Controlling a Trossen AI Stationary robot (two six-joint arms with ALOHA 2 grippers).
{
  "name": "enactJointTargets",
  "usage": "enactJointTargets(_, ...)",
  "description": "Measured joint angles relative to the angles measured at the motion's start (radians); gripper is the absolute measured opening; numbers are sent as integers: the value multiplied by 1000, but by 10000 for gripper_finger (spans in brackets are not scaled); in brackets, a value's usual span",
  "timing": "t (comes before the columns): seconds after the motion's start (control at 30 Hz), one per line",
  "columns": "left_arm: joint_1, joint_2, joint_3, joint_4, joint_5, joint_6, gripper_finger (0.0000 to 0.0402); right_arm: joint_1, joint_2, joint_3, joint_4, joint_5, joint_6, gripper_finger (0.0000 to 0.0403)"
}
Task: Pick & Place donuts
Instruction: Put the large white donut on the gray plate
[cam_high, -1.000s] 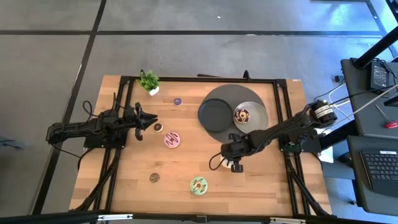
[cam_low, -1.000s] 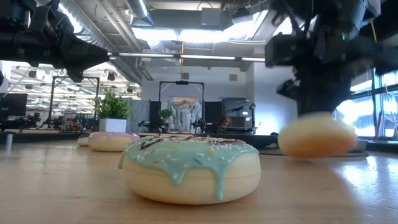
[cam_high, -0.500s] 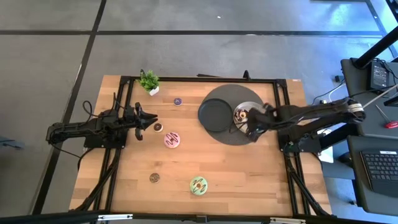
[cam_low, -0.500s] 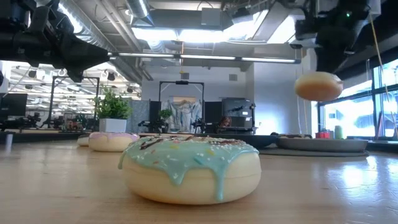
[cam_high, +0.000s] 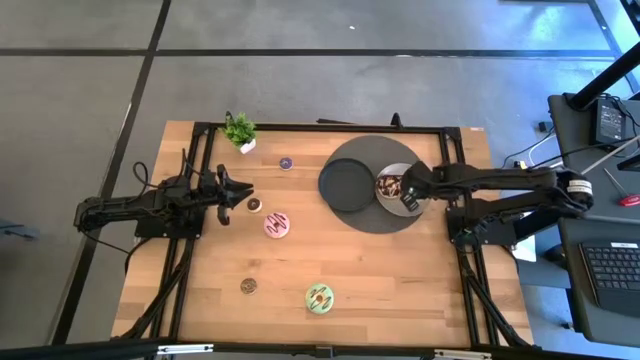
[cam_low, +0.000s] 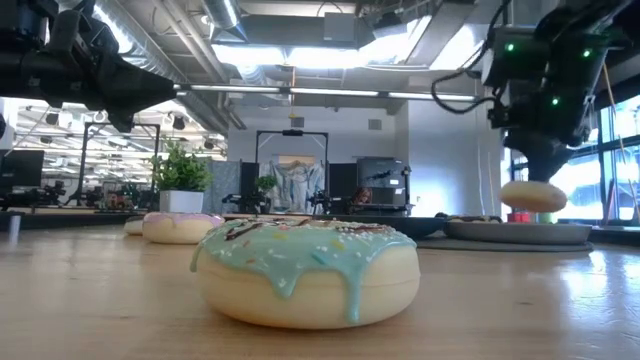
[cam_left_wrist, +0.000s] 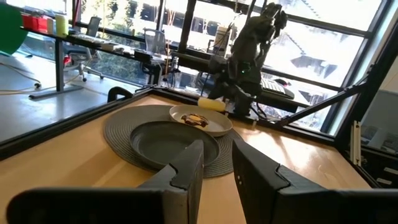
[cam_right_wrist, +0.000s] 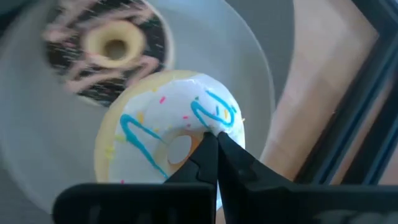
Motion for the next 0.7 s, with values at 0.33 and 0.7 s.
enactJointTargets(0.33, 0, 0, 0, 5, -30, 1, 84, -154, 12, -21, 102, -7, -112, 3)
enactJointTargets(0.7, 0, 0, 0, 5, -30, 1, 84, -208, 131, -21, 185, -15, -205, 3)
